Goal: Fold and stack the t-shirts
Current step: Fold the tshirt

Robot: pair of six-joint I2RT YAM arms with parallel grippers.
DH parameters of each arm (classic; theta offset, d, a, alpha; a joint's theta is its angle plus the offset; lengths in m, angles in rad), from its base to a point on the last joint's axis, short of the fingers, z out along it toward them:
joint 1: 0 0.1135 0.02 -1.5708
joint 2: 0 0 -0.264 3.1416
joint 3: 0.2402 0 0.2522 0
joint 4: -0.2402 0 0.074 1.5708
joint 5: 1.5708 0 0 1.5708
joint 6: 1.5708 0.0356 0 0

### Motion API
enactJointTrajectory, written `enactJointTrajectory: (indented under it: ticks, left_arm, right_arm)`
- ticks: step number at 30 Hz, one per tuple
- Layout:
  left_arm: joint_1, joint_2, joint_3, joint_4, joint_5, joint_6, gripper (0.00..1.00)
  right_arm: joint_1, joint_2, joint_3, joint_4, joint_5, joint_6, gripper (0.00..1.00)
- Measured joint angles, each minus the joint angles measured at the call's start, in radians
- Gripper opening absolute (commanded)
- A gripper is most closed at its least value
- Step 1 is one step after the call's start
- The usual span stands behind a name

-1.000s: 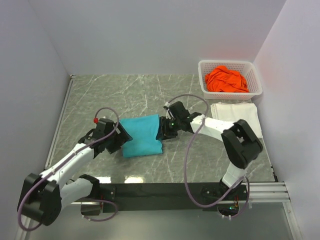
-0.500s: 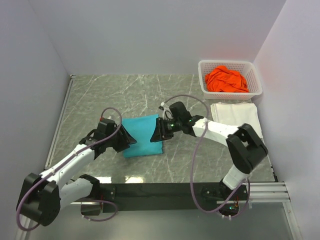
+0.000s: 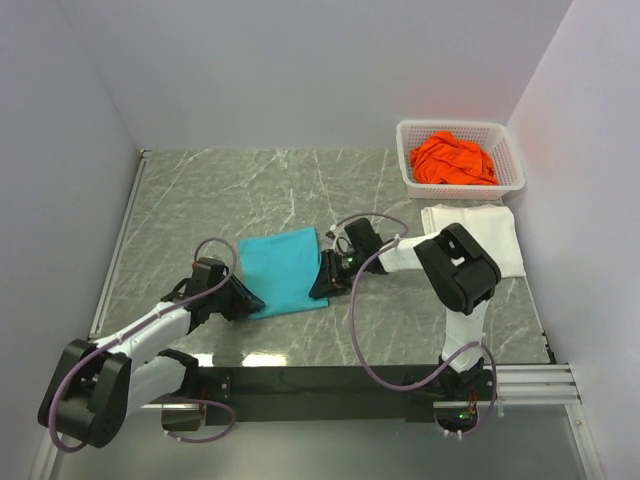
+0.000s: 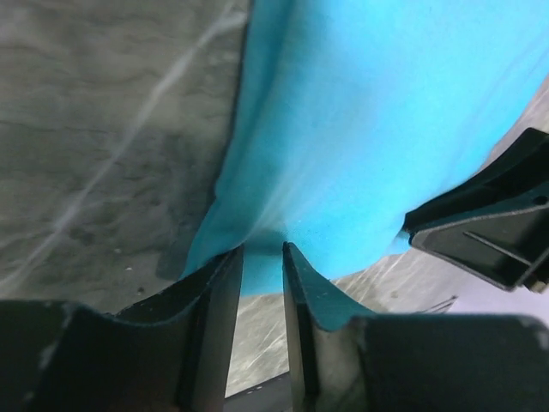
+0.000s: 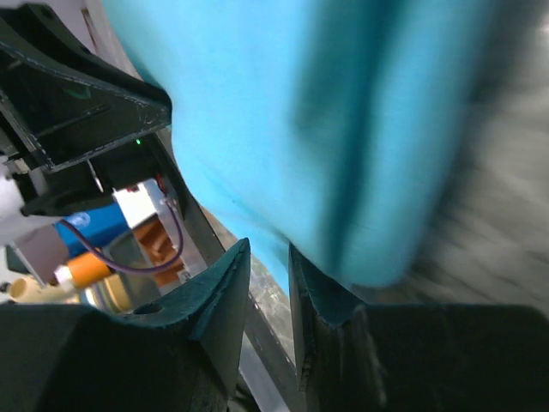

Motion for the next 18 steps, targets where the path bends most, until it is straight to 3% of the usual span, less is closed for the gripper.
enactJointTrajectory:
  ticks: [8,13,18]
  left_arm:
    - [0.034,-0.104,0.008,-0.086,-0.005,0.003,0.46]
    - [0.042,-0.084,0.09,-0.087,-0.024,0.009,0.43]
    - [0.069,0.081,0.158,-0.019,-0.037,0.04,0.37]
  right_arm:
    - [-0.036,-0.07,-0.014,-0.041,0.042,-0.021,0.33]
    - [-0.039,-0.108,0.05,-0.052,0.066,-0.025,0.31]
    - [-0.04,-0.054,0.167,-0.023,0.081,-0.021,0.29]
